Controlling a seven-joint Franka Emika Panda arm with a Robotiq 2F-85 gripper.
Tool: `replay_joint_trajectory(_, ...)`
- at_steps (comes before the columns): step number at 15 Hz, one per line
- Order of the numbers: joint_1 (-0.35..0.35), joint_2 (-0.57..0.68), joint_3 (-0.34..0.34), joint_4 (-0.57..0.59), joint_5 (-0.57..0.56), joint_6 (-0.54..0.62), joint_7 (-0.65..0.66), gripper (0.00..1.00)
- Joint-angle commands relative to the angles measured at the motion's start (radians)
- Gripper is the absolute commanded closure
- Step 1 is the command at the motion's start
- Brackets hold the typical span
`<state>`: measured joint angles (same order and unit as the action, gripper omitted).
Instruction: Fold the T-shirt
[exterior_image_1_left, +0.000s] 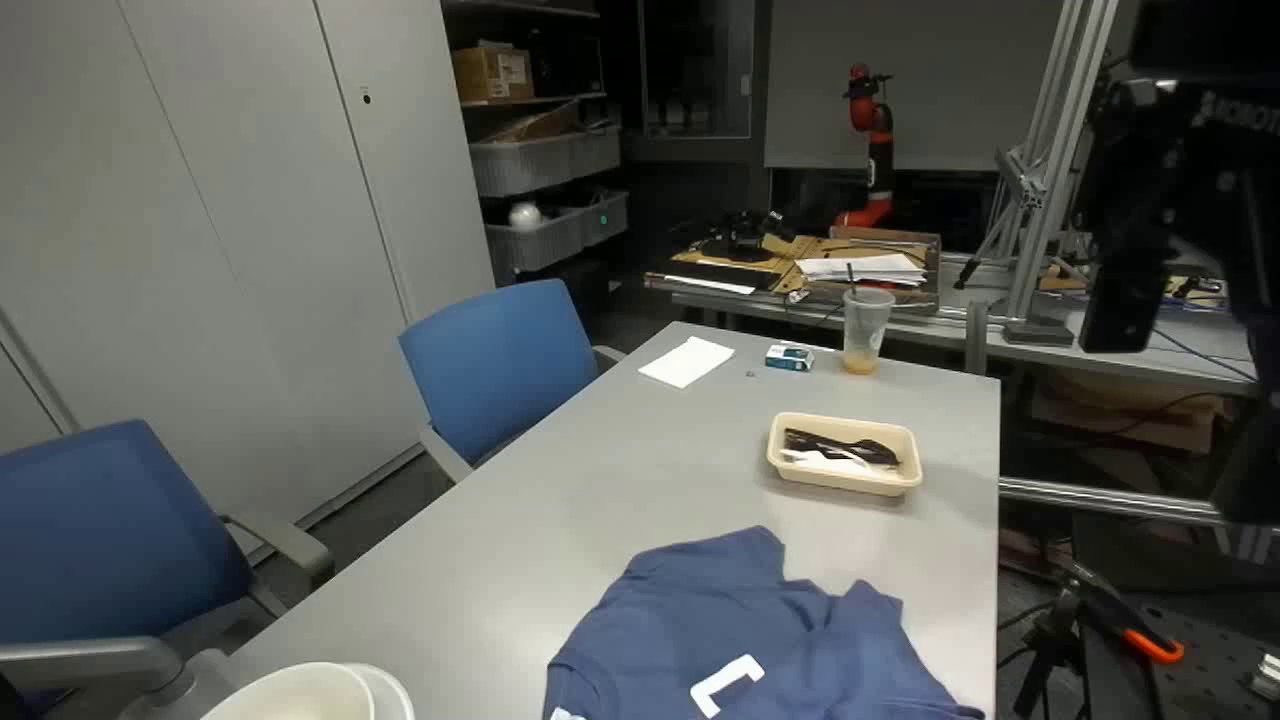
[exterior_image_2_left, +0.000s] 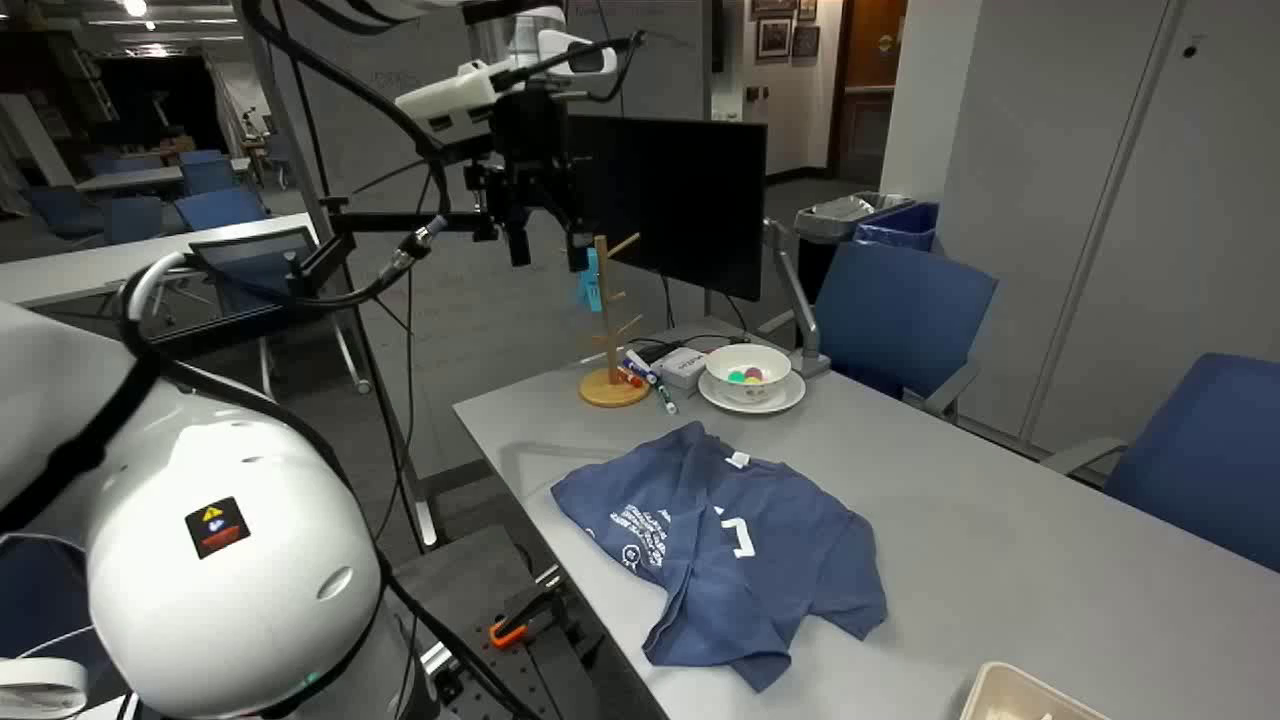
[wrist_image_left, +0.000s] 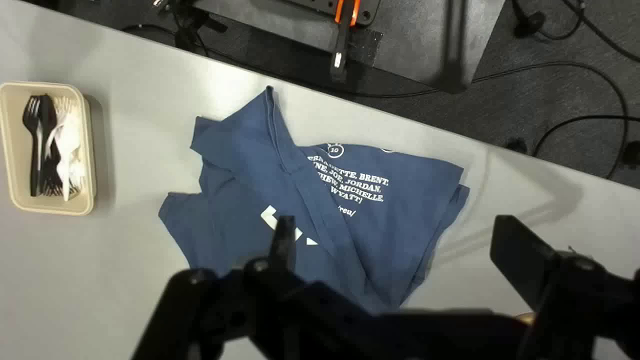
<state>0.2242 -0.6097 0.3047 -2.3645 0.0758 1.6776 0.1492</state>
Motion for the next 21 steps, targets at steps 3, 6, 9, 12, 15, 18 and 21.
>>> replay_joint_trajectory(3, 0.008, 0.004, -0.006, 0.002, -0.004, -0.002, 0.004, 0.0)
replay_joint_trajectory(6, 0.008, 0.004, -0.006, 0.002, -0.004, -0.002, 0.004, 0.0)
replay_joint_trajectory(9, 0.008, 0.004, -0.006, 0.002, -0.004, -0.002, 0.004, 0.0)
replay_joint_trajectory(12, 0.008, 0.004, -0.006, 0.002, -0.004, -0.002, 0.004, 0.0)
replay_joint_trajectory(15, 0.001, 0.007, -0.005, -0.006, -0.01, 0.01, 0.012, 0.0)
replay_joint_trajectory(18, -0.008, 0.006, -0.033, -0.06, 0.007, 0.066, 0.008, 0.0)
replay_joint_trajectory(21, -0.023, 0.012, -0.063, -0.154, 0.013, 0.158, 0.01, 0.0)
